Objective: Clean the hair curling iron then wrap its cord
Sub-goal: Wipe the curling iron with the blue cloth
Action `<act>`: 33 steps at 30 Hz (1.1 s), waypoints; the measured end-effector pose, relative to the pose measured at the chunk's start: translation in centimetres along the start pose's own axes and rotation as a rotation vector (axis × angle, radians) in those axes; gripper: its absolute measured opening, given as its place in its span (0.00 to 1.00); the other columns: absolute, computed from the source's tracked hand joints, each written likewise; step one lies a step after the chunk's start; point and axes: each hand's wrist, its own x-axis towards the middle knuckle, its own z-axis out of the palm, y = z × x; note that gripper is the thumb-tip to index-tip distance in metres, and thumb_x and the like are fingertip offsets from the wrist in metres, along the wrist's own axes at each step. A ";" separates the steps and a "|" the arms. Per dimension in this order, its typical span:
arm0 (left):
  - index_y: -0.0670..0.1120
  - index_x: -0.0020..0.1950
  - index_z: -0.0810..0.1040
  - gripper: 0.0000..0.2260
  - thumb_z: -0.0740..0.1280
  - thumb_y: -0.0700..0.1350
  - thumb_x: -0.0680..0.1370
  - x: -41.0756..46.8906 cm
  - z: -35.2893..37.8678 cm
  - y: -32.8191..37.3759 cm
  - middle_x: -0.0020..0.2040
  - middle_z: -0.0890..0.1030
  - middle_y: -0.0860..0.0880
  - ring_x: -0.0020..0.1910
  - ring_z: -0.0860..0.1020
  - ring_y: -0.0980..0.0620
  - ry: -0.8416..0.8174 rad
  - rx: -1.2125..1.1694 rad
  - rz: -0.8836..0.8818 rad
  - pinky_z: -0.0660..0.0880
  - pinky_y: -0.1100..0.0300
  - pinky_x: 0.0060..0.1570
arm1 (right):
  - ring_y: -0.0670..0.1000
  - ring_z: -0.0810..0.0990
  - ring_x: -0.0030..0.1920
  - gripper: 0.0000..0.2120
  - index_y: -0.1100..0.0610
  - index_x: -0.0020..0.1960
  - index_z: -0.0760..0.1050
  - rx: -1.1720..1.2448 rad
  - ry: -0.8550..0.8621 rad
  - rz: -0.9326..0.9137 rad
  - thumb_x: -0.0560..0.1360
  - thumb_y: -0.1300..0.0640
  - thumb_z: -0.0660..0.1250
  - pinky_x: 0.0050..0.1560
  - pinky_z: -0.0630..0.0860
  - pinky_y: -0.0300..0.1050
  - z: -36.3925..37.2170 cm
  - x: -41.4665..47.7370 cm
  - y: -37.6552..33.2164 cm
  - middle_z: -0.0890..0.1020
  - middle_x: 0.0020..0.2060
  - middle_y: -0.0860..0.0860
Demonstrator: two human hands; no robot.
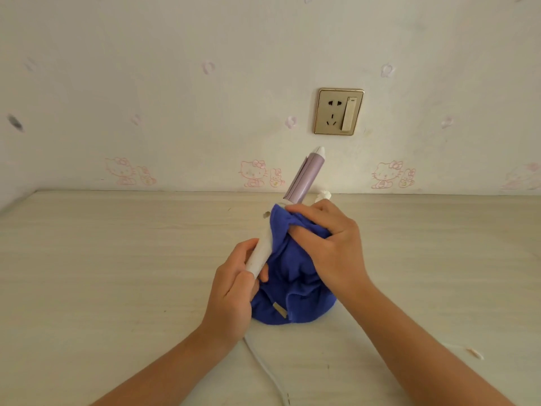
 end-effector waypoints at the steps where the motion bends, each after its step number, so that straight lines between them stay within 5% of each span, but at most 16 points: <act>1: 0.50 0.58 0.81 0.19 0.55 0.37 0.75 0.1 -0.1 0.0 0.39 0.77 0.39 0.30 0.68 0.52 0.019 -0.015 -0.019 0.66 0.62 0.28 | 0.44 0.81 0.44 0.16 0.45 0.55 0.86 -0.024 -0.040 -0.009 0.74 0.64 0.73 0.48 0.74 0.30 0.4 -0.5 0.1 0.79 0.42 0.44; 6: 0.39 0.48 0.76 0.10 0.58 0.37 0.71 1.2 -0.7 -0.4 0.32 0.74 0.44 0.31 0.69 0.47 0.146 -0.128 -0.154 0.65 0.60 0.27 | 0.48 0.80 0.45 0.17 0.45 0.56 0.86 -0.189 -0.374 -0.070 0.72 0.63 0.73 0.48 0.76 0.35 2.8 -2.4 0.9 0.78 0.42 0.44; 9: 0.39 0.48 0.75 0.13 0.55 0.35 0.68 1.1 -0.6 0.0 0.30 0.70 0.49 0.26 0.64 0.56 0.133 -0.107 -0.134 0.62 0.64 0.27 | 0.46 0.81 0.46 0.17 0.45 0.57 0.86 -0.158 -0.151 -0.057 0.73 0.62 0.73 0.48 0.73 0.30 2.5 -1.8 0.6 0.78 0.43 0.43; 12: 0.41 0.50 0.76 0.12 0.56 0.38 0.72 0.6 -0.2 0.3 0.32 0.69 0.47 0.28 0.63 0.55 0.078 -0.044 -0.104 0.62 0.64 0.27 | 0.43 0.79 0.43 0.16 0.44 0.58 0.86 -0.090 0.077 -0.016 0.75 0.61 0.73 0.46 0.73 0.28 0.9 -0.5 0.3 0.77 0.41 0.42; 14: 0.43 0.48 0.76 0.09 0.58 0.45 0.78 0.5 0.2 0.5 0.33 0.68 0.45 0.30 0.65 0.53 0.081 -0.002 -0.119 0.64 0.63 0.27 | 0.43 0.79 0.42 0.15 0.45 0.58 0.86 -0.051 0.085 -0.003 0.76 0.62 0.73 0.45 0.74 0.29 0.4 -0.4 0.2 0.77 0.41 0.43; 18: 0.43 0.50 0.79 0.17 0.56 0.51 0.88 0.9 0.4 0.7 0.37 0.74 0.38 0.37 0.72 0.48 0.109 -0.003 -0.109 0.72 0.55 0.37 | 0.48 0.81 0.46 0.18 0.46 0.56 0.87 -0.088 -0.119 -0.060 0.73 0.66 0.73 0.48 0.75 0.32 2.0 -1.9 -0.1 0.79 0.43 0.45; 22: 0.54 0.39 0.80 0.21 0.56 0.41 0.88 1.3 -0.1 0.7 0.34 0.79 0.53 0.34 0.76 0.56 0.163 -0.081 -0.172 0.75 0.64 0.32 | 0.48 0.80 0.44 0.18 0.48 0.56 0.87 -0.084 -0.360 -0.015 0.72 0.67 0.74 0.49 0.79 0.42 2.1 -1.9 -0.1 0.79 0.43 0.49; 27: 0.49 0.50 0.77 0.13 0.59 0.55 0.84 0.5 0.7 0.9 0.35 0.76 0.48 0.29 0.71 0.54 0.067 0.033 -0.104 0.71 0.64 0.28 | 0.46 0.81 0.44 0.18 0.46 0.56 0.87 -0.013 -0.106 -0.031 0.73 0.66 0.73 0.47 0.75 0.32 0.4 -0.6 -0.7 0.80 0.43 0.47; 30: 0.47 0.60 0.78 0.11 0.58 0.48 0.86 0.8 0.9 1.0 0.40 0.81 0.49 0.35 0.78 0.51 -0.002 0.129 -0.055 0.77 0.62 0.39 | 0.47 0.81 0.43 0.18 0.44 0.57 0.86 -0.010 -0.010 -0.024 0.74 0.65 0.73 0.47 0.76 0.33 -0.2 -0.3 -0.7 0.79 0.43 0.48; 33: 0.43 0.58 0.79 0.07 0.62 0.42 0.85 1.4 0.6 1.2 0.34 0.79 0.48 0.32 0.76 0.51 0.025 0.020 -0.123 0.75 0.60 0.34 | 0.44 0.82 0.43 0.18 0.48 0.55 0.87 0.007 -0.171 -0.021 0.73 0.68 0.73 0.46 0.76 0.32 0.3 -0.9 -0.6 0.79 0.43 0.47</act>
